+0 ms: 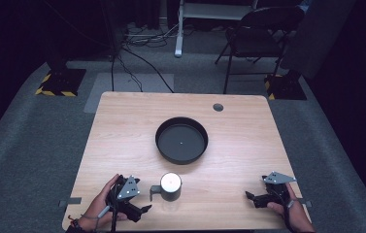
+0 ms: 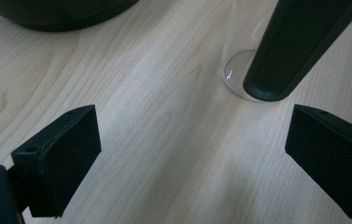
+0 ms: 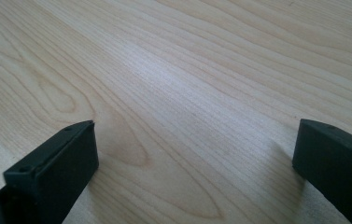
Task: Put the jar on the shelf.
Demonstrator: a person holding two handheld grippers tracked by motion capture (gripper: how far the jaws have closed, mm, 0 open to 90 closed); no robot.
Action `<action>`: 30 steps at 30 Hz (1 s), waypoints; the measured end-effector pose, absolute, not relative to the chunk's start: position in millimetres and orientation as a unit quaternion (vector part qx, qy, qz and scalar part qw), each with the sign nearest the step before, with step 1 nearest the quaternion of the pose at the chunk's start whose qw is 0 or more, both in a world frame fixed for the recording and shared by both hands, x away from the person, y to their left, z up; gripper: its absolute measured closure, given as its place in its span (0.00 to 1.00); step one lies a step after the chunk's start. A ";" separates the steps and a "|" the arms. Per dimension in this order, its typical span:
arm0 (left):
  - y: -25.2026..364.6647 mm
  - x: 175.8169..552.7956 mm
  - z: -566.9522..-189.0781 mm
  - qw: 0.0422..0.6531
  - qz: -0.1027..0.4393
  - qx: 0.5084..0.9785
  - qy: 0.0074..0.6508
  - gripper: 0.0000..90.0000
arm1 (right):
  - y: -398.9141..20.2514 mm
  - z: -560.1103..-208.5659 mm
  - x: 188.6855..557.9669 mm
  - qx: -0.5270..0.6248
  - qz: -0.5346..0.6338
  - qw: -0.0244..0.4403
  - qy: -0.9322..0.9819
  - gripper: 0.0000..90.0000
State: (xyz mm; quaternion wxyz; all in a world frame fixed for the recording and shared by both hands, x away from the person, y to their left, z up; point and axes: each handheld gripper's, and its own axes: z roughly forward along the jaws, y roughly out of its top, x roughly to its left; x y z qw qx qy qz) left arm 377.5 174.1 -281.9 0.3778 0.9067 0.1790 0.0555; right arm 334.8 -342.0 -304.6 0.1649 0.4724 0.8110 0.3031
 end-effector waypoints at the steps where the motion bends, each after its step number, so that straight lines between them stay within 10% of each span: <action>1: 172.2 376.8 -281.7 0.379 0.055 0.906 0.181 0.03 | -342.1 -304.6 334.8 0.472 0.303 0.165 0.811 0.00; 30: 151.3 375.2 -276.5 0.402 0.056 0.895 0.186 0.03 | -342.1 -304.6 334.8 0.472 0.303 0.165 0.811 0.00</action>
